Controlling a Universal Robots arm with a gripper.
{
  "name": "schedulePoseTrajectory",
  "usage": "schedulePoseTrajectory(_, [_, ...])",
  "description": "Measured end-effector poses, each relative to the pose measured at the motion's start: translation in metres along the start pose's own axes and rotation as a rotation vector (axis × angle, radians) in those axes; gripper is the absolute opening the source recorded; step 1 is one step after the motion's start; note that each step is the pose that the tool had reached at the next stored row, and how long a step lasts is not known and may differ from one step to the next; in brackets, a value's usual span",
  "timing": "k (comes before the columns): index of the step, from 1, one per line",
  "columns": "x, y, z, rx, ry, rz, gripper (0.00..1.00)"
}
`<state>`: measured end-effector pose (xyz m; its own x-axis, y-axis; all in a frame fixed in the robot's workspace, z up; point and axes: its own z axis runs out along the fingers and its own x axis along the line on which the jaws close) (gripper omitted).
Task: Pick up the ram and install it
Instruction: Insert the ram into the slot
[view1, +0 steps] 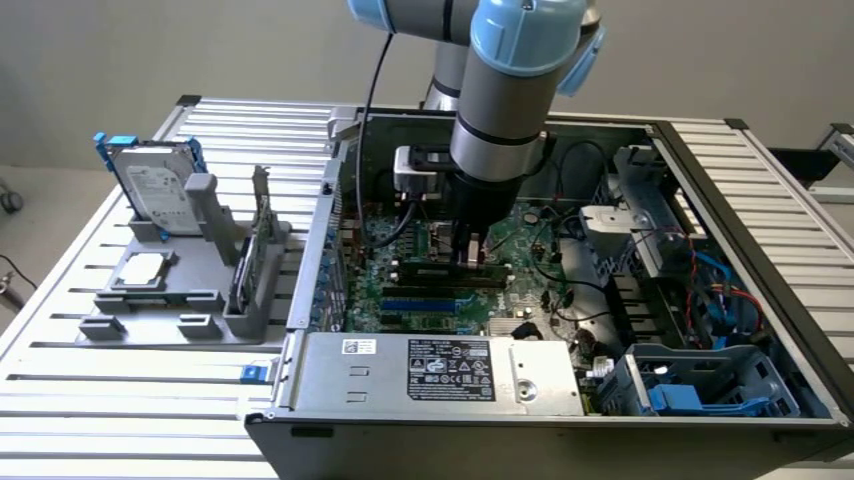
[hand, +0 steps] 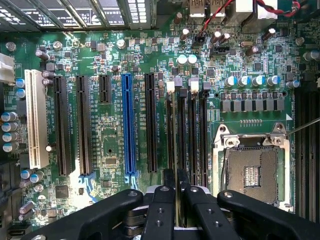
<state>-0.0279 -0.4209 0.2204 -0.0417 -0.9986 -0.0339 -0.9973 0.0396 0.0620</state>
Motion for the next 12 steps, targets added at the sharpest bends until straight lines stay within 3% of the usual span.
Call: schedulePoseTrajectory(12, [0.0000,-0.0001,0.0000,0.0006,-0.0037,0.000,0.15])
